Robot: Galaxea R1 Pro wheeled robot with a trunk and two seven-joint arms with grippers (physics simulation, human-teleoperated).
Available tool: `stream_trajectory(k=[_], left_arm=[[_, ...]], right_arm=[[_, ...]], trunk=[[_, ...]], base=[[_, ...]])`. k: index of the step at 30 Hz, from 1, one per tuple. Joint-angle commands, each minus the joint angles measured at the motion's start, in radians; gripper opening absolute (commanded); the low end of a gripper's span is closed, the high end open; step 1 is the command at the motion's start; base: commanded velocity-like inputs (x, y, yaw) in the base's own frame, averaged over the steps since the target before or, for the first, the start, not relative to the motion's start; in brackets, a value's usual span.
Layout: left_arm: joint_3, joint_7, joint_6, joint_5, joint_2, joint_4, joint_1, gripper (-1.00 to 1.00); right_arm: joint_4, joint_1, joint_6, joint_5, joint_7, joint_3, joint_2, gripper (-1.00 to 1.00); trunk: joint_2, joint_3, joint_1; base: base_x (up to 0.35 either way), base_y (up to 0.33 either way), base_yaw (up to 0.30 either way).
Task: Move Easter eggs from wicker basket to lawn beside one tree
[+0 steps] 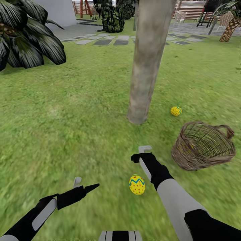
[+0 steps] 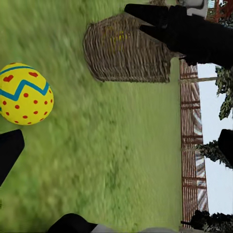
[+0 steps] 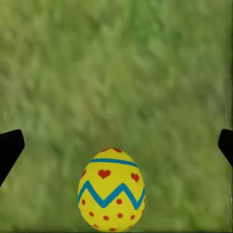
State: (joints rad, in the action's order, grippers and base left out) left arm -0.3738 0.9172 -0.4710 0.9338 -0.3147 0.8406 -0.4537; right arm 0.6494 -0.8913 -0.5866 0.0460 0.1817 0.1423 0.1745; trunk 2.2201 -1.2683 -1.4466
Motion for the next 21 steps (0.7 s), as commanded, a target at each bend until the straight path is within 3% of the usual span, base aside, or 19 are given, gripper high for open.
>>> stream_trajectory(k=[1,10,21], left_arm=[[0.0,-0.01,0.0,-0.001,0.0,0.0,0.0,1.0],[0.0,-0.034,0.0,-0.002,0.0,0.001,0.0,1.0],[0.001,-0.037,0.0,0.002,0.002,0.0,0.0,1.0]], right_arm=[[0.001,0.0,-0.002,0.0,0.0,0.0,0.0,1.0],[0.003,0.0,-0.005,0.001,0.001,0.002,0.0,1.0],[0.003,0.0,-0.004,0.001,-0.001,0.002,0.0,1.0]], trunk=[[-0.007,0.005,0.004],[-0.07,0.048,0.038],[-0.147,0.1,0.081]], base=[[-0.141,-0.169,0.0],[-0.201,-0.198,0.0],[-0.015,-0.015,0.0]])
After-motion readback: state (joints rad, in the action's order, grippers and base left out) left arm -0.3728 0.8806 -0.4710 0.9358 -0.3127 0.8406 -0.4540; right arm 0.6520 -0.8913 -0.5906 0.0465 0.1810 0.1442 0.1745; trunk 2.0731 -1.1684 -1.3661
